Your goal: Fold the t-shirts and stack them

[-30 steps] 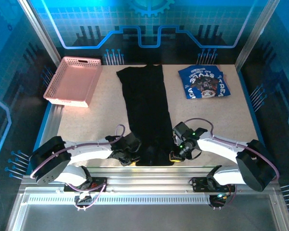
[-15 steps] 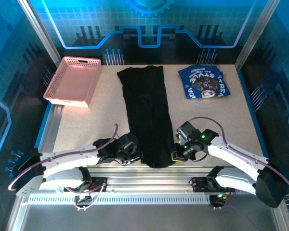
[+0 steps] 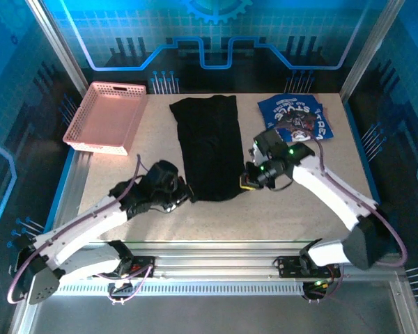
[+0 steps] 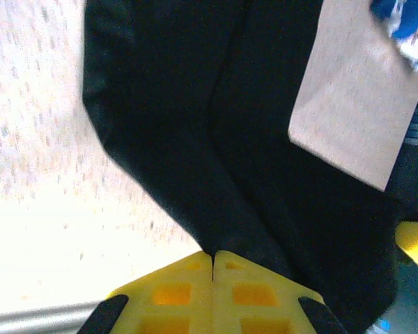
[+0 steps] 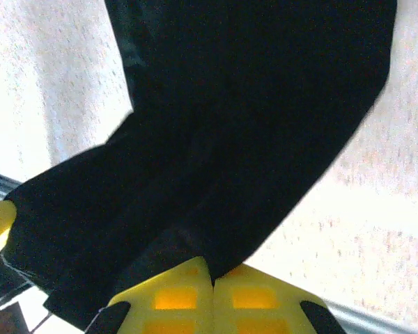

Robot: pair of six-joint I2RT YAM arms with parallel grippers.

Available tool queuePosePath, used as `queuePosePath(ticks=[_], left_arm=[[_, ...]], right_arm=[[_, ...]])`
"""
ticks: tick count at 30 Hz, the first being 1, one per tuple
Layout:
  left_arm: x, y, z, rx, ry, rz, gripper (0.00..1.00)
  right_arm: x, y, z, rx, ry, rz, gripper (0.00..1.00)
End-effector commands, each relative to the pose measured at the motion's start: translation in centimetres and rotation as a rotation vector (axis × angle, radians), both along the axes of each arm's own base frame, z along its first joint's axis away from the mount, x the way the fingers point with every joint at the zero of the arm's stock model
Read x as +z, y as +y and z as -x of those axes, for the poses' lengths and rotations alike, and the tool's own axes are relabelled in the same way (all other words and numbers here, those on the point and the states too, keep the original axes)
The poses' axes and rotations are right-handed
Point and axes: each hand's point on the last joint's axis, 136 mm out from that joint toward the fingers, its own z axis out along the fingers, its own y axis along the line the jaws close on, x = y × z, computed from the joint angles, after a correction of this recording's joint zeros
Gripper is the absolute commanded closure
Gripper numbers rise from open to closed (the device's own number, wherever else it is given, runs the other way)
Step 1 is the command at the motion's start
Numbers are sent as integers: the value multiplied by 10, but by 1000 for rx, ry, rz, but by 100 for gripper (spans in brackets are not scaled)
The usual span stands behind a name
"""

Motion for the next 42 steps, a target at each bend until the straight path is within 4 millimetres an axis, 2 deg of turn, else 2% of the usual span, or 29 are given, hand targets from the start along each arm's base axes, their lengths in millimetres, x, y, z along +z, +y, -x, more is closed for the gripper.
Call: queuePosePath(ticks=[1, 6, 9, 12, 16, 21, 24, 26, 27, 28, 30, 31, 32, 35, 37, 38, 39, 42], left_arm=[[16, 7, -35, -38, -38, 17, 100], [21, 25, -96, -27, -47, 9, 100], [12, 36, -125, -23, -34, -4, 100], [1, 41, -151, -32, -20, -14, 100], [-20, 45, -181, -40, 10, -23, 100], [-50, 45, -210, -59, 50, -36, 100], [-68, 46, -227, -54, 70, -31, 100], [-71, 42, -239, -59, 57, -13, 98], [-70, 40, -245, -64, 46, -7, 92], [-68, 38, -251, -64, 38, -1, 83], [-57, 35, -262, -61, 8, 15, 61], [-48, 35, -267, -51, -7, 24, 51], [-39, 37, -270, -40, -26, 33, 46], [2, 51, -271, 25, -102, 46, 34], [30, 59, -256, 49, -153, 50, 29], [40, 60, -246, 45, -165, 56, 29], [49, 60, -232, 38, -174, 61, 28], [48, 65, -185, 33, -144, 65, 28]], right_arm=[[3, 1, -34, 47, -7, 4, 100], [-4, 9, -101, 42, 0, -9, 100], [-15, 10, -135, 37, 13, 7, 100], [-31, 10, -161, 34, 31, 29, 100], [-58, 9, -188, 27, 68, 51, 100], [-92, 10, -210, 3, 113, 58, 100], [-107, 6, -225, -24, 132, 55, 96], [-111, 2, -236, -55, 135, 48, 89], [-111, 0, -242, -77, 136, 31, 85], [-108, -3, -251, -103, 130, 4, 76], [-93, -6, -268, -156, 96, -65, 53], [-79, -6, -277, -176, 61, -109, 49], [-66, -8, -282, -188, 30, -131, 47], [-20, -21, -277, -170, -79, -106, 36], [6, -30, -256, -143, -124, -81, 34], [13, -33, -244, -131, -132, -71, 32], [12, -37, -227, -120, -122, -63, 31], [15, -42, -179, -87, -120, -77, 28]])
